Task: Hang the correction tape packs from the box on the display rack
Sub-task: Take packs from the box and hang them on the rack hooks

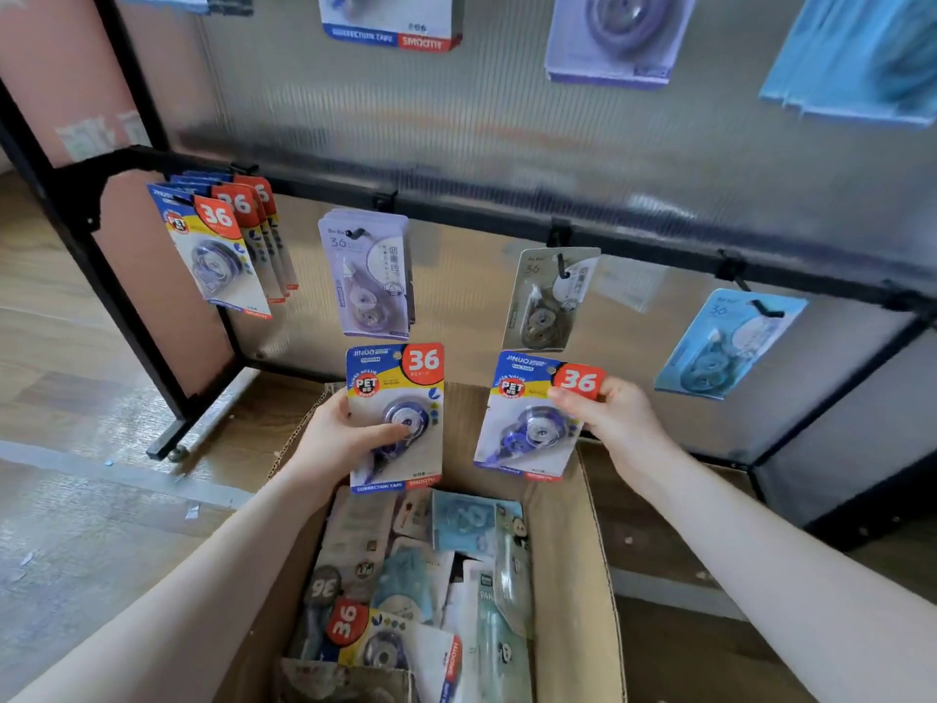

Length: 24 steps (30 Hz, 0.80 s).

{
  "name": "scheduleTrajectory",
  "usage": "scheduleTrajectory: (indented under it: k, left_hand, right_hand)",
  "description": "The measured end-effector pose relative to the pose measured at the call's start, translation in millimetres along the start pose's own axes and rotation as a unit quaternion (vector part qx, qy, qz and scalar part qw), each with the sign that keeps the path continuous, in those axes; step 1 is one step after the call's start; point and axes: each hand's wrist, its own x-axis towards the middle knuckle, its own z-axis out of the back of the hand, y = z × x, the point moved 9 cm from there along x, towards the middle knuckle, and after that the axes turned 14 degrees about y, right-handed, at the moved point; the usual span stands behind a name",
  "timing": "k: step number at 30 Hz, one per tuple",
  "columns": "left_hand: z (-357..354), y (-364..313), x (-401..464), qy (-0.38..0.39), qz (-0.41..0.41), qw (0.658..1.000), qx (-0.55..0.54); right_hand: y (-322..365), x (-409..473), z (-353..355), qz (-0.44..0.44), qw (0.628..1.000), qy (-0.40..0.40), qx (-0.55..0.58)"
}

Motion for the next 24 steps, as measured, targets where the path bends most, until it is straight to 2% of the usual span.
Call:
scheduleTrajectory:
  k: [9,16,24]
  left_hand:
    - [-59,-63,-8,0.014,-0.065,0.998,0.0]
    - [-152,-93,-3,0.055,-0.078,0.995,0.011]
    - [-248,-118,5,0.104,-0.098,0.99,0.011]
  right_hand:
    - [33,-28,86,0.058,0.995,-0.07,0.04]
    - [44,-72,173,0.095,0.988,-0.105,0.056]
    - [38,-102,255,0.094,0.982,-0.146,0.078]
